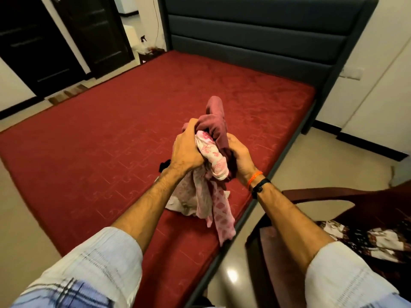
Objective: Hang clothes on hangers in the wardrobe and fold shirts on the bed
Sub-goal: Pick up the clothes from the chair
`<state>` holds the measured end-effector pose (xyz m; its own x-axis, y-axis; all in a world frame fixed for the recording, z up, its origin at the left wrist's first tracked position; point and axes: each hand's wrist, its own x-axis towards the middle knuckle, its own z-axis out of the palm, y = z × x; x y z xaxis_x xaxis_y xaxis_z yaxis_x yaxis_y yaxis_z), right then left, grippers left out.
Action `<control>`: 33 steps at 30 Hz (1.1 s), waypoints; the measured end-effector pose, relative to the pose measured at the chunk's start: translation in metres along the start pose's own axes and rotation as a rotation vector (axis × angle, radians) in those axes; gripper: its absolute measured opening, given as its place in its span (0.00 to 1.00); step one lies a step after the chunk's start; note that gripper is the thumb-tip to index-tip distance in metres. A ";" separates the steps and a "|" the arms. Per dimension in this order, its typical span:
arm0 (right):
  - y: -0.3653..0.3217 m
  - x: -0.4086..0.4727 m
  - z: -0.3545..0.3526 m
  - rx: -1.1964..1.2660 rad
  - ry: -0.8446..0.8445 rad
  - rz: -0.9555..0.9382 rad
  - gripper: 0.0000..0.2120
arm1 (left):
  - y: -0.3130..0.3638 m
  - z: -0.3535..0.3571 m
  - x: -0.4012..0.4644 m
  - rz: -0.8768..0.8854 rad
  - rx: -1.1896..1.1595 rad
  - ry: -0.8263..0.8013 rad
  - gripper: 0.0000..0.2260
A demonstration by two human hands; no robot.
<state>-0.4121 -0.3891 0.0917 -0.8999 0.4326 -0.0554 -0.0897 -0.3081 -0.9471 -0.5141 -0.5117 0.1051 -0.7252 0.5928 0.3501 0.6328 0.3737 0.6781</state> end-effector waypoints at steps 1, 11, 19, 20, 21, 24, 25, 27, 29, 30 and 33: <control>0.000 0.015 0.011 -0.008 0.018 -0.017 0.37 | -0.009 -0.009 0.012 0.017 -0.006 0.015 0.22; 0.079 0.090 0.039 -0.828 -0.015 0.281 0.24 | -0.160 0.004 0.029 -0.397 0.452 -0.475 0.49; 0.136 0.073 0.031 -1.031 -0.122 0.430 0.26 | -0.203 0.029 -0.020 -0.532 0.184 -0.651 0.38; 0.136 0.070 0.029 -1.023 -0.101 0.416 0.25 | -0.197 0.030 -0.019 -0.534 0.167 -0.644 0.37; 0.135 0.068 0.026 -1.010 -0.079 0.397 0.24 | -0.189 0.030 -0.018 -0.537 0.151 -0.634 0.36; 0.126 0.057 0.013 -0.964 -0.009 0.355 0.22 | -0.169 0.033 -0.016 -0.521 0.145 -0.614 0.35; 0.121 0.051 0.007 -0.959 0.020 0.330 0.21 | -0.158 0.035 -0.017 -0.508 0.137 -0.605 0.34; 0.107 0.036 -0.009 -0.942 0.075 0.286 0.20 | -0.133 0.042 -0.018 -0.466 0.116 -0.580 0.33; 0.092 0.021 -0.025 -0.928 0.114 0.255 0.19 | -0.109 0.053 -0.019 -0.420 0.118 -0.569 0.31; 0.084 0.009 -0.037 -0.927 0.143 0.239 0.19 | -0.092 0.061 -0.020 -0.383 0.111 -0.566 0.30; 0.057 -0.033 -0.080 -0.925 0.236 0.181 0.18 | -0.032 0.092 -0.029 -0.298 0.012 -0.541 0.25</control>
<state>-0.3534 -0.3534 0.0138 -0.7490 0.6342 -0.1916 0.5037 0.3573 -0.7866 -0.4886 -0.4751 0.0144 -0.6331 0.7384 -0.2324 0.4298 0.5850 0.6878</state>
